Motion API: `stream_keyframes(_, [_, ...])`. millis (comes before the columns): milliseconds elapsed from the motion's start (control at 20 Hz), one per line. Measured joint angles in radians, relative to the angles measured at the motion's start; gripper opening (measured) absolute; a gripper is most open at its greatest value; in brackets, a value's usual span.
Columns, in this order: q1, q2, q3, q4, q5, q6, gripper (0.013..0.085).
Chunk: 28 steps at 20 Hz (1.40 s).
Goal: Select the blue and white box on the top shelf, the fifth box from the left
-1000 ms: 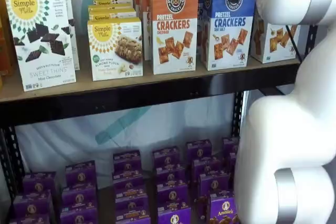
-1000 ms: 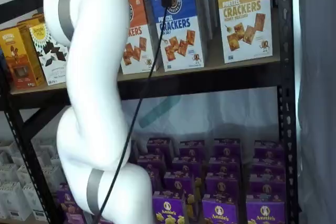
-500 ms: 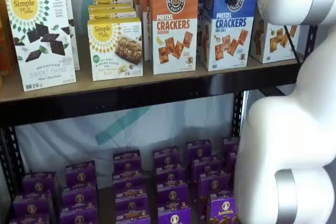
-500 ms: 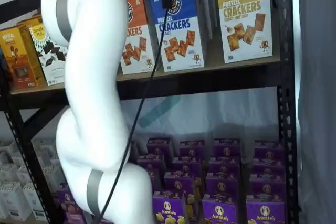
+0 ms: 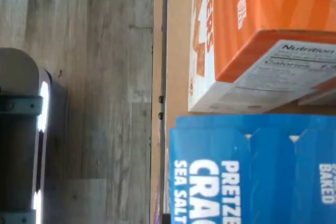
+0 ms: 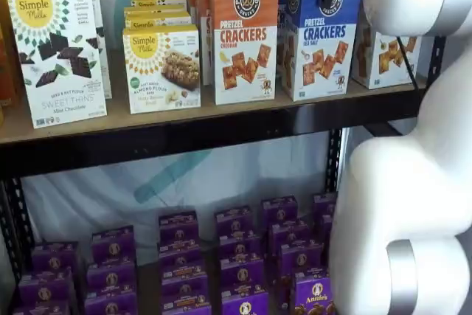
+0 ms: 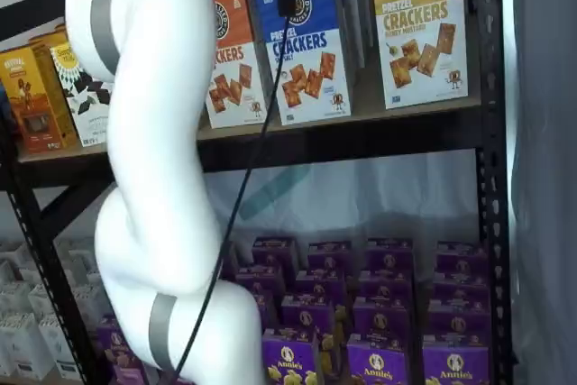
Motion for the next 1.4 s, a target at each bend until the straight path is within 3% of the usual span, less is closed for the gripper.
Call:
stream_keyframes(550, [0.028, -0.087, 0.06, -0.03, 0.018, 0.021, 0.057])
stream_keyframes(800, [0.038, -0.148, 0.101, -0.043, 0.074, 0.029, 0.057])
stream_keyframes(1400, [0.015, -0.296, 0.24, -0.031, 0.129, 0.014, 0.057])
